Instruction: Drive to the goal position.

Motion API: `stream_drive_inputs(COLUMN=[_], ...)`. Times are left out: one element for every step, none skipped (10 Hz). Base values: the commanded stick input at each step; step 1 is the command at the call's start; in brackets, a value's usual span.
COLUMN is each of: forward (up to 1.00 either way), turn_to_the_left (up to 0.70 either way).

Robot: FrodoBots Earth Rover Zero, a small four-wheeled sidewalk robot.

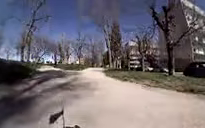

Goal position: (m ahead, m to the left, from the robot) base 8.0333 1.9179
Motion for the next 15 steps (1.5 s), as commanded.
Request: stream_drive_inputs(forward=[1.0, 1.0, 0.98, 0.98, 0.98, 0.98, 0.98, 0.98, 0.98, 0.98, 0.98, 0.98, 0.98, 0.98, 0.98], turn_to_the_left=[0.0, 0.0, 0.0, 0.0, 0.0, 0.0, 0.0, 0.0, 0.0, 0.0, 0.0, 0.0, 0.0, 0.0, 0.0])
